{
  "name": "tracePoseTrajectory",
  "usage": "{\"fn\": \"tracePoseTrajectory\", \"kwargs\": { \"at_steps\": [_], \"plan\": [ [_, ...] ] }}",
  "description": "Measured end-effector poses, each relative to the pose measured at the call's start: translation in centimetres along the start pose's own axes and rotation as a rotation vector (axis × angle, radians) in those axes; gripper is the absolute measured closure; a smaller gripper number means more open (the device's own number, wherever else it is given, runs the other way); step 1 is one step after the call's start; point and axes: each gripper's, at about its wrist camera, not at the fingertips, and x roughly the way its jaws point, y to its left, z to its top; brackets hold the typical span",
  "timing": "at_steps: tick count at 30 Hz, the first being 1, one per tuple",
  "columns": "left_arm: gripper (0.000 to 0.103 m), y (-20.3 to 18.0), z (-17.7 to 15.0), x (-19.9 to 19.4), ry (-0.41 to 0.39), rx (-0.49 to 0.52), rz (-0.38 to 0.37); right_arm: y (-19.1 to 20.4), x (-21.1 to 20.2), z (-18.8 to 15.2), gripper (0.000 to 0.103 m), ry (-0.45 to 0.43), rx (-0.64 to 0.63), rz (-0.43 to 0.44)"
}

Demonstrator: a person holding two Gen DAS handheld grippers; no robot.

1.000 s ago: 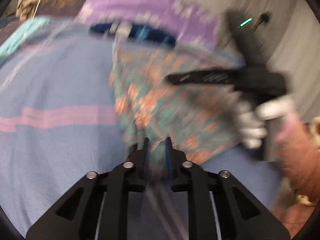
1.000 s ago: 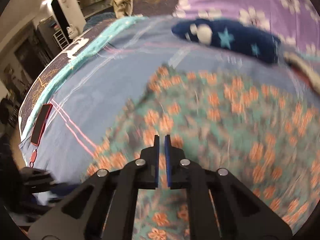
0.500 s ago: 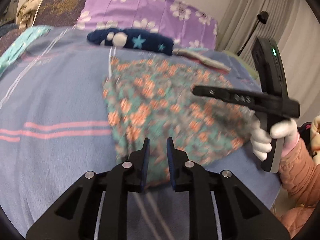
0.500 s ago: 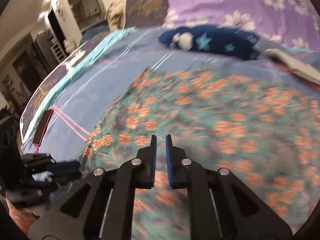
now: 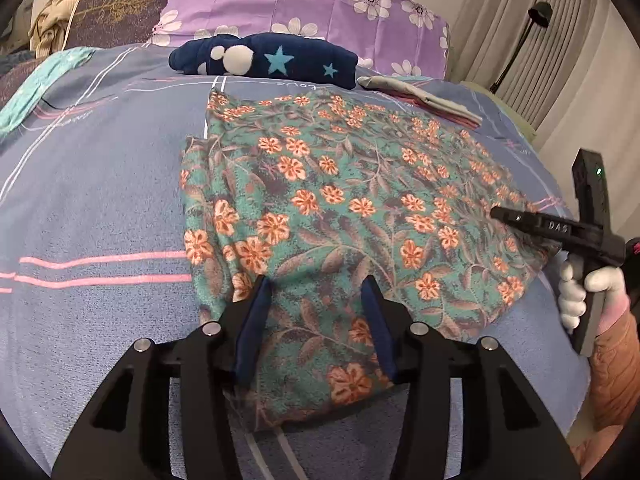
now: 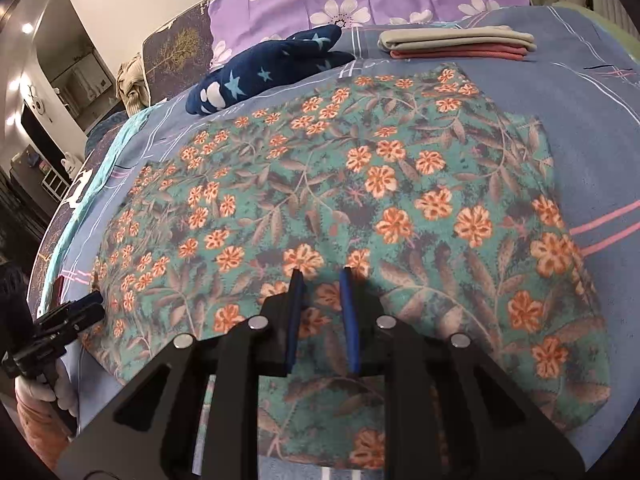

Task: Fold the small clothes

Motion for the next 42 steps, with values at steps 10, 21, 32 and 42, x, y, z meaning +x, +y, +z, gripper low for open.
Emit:
{"fn": "tracePoseTrajectory", "kwargs": {
  "at_steps": [10,21,32,42],
  "plan": [
    [0.043,-1.3,-0.2,0.0,0.002,0.067,0.049,-0.3,-2.6,-1.8,0.082,-0.023,-0.029,-0.002],
    [0.043,0.2,-0.9,-3.2,-0.057,-0.005,0.091,8.0,-5.2,-3.9,0.054,-0.104,-0.383,-0.085],
    [0.042,2.5,-1.8,-3.9,-0.058,-0.070,0.076,16.6,-4.3,-7.4,0.045,-0.061,-0.632,0.039],
    [0.040,4.6,-2.6,-3.8,-0.068,-0.165,-0.031,22.9,-2.0,-9.5,0.042,-0.027,-0.801,0.070]
  ]
}}
